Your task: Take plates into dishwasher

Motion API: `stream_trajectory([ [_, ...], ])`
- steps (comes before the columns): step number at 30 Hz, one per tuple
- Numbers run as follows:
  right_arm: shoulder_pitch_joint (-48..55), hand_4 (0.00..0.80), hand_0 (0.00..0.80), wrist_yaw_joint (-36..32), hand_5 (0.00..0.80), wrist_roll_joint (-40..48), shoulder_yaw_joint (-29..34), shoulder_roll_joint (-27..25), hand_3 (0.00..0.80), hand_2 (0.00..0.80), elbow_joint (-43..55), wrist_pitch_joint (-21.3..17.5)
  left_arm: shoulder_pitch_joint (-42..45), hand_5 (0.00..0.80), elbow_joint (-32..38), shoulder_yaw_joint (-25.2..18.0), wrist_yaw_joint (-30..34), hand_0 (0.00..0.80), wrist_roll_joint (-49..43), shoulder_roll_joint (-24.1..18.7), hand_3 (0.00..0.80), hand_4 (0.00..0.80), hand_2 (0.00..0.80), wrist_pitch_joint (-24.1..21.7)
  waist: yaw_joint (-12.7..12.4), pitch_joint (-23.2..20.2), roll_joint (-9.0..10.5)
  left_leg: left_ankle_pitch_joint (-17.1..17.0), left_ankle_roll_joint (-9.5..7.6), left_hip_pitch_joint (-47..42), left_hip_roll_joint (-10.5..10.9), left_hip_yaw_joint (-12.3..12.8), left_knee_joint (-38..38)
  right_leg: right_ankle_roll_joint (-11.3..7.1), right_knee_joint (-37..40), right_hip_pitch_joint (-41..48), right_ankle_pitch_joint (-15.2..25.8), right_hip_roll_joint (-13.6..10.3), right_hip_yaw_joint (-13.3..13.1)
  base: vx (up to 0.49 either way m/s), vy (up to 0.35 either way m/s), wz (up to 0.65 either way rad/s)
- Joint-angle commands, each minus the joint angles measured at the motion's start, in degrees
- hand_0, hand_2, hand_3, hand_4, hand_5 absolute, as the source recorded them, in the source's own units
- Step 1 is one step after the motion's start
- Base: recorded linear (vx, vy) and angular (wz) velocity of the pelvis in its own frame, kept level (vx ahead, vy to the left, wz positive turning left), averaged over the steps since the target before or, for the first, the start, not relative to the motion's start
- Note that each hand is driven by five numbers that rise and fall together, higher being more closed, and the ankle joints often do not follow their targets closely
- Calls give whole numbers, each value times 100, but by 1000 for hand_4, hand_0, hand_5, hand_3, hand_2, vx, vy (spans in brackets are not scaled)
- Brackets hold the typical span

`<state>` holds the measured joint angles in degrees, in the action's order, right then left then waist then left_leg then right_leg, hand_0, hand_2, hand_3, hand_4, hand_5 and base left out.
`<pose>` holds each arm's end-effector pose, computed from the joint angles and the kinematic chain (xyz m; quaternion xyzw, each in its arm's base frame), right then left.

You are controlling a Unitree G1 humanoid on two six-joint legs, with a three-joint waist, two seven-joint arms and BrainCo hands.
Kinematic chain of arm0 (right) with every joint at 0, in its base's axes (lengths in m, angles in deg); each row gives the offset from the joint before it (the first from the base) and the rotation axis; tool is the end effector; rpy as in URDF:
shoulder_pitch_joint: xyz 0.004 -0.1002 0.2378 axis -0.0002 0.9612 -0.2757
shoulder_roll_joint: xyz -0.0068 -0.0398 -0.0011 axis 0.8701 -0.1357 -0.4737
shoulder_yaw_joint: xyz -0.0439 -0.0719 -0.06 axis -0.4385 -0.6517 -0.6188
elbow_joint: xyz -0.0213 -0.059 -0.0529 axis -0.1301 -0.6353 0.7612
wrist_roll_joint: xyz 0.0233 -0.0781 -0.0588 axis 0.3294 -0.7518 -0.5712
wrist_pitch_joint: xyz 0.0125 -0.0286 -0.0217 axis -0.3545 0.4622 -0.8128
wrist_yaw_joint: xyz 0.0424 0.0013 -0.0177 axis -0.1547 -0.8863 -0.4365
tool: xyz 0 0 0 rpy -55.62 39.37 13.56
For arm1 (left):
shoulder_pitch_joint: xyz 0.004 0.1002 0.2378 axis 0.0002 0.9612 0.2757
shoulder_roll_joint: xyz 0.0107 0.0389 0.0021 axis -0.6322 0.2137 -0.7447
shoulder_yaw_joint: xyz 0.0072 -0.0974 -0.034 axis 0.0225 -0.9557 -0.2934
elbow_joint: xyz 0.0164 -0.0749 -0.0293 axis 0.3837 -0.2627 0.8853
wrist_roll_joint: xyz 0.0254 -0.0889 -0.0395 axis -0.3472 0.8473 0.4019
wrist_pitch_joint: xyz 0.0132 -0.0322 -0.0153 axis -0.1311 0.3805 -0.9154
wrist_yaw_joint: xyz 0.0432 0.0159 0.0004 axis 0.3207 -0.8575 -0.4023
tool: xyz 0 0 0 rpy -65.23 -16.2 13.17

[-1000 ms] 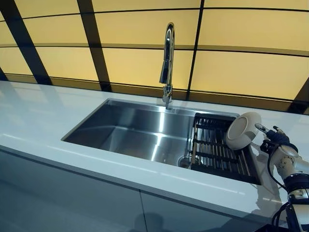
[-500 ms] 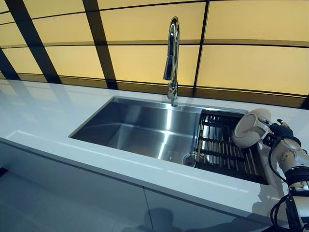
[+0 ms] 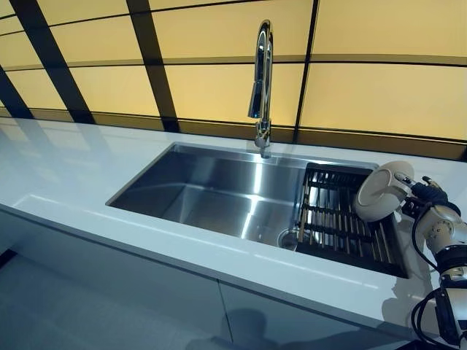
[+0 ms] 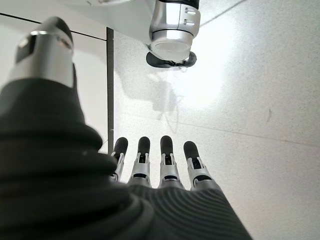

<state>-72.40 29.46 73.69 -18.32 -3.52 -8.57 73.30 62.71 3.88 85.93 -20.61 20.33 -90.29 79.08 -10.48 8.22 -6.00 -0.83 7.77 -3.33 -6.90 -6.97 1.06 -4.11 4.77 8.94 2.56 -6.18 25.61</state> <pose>0.2913 -0.3511 0.1588 0.1053 0.0774 -0.3005 0.9448 0.0146 0.2415 -0.1129 0.1620 0.5602 0.0333 0.8117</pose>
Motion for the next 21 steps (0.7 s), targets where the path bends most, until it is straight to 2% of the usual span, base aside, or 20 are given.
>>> stream_trajectory([
  [1,-412,0,0,-409,0,293,-420,39,0,0,-208,252,-161,0,8,495,-57,0,86,-148,0,0,0,-136,-422,77,74,-838,233,493,-324,161,10,264,-839,-86,-536,-107,-165,0,0,0],
  [6,-429,0,0,-857,0,250,-495,-1,0,0,-294,563,-176,0,24,506,-65,0,98,-167,0,0,0,-141,-430,133,85,-867,227,526,-338,169,29,268,-844,-129,-529,-91,-173,0,0,0],
  [20,-458,0,0,-1501,0,362,-561,-122,0,0,-454,912,-179,0,88,475,-30,0,69,-274,0,0,0,-140,-471,185,150,-895,222,574,-369,179,19,260,-776,-84,-504,-46,-181,2,-2,0],
  [21,-446,60,60,-1517,60,366,-559,-126,60,60,-434,928,-177,0,99,475,-36,0,74,-277,0,0,0,-134,-470,184,155,-896,223,572,-369,180,22,257,-769,-81,-501,-42,-184,0,0,0],
])
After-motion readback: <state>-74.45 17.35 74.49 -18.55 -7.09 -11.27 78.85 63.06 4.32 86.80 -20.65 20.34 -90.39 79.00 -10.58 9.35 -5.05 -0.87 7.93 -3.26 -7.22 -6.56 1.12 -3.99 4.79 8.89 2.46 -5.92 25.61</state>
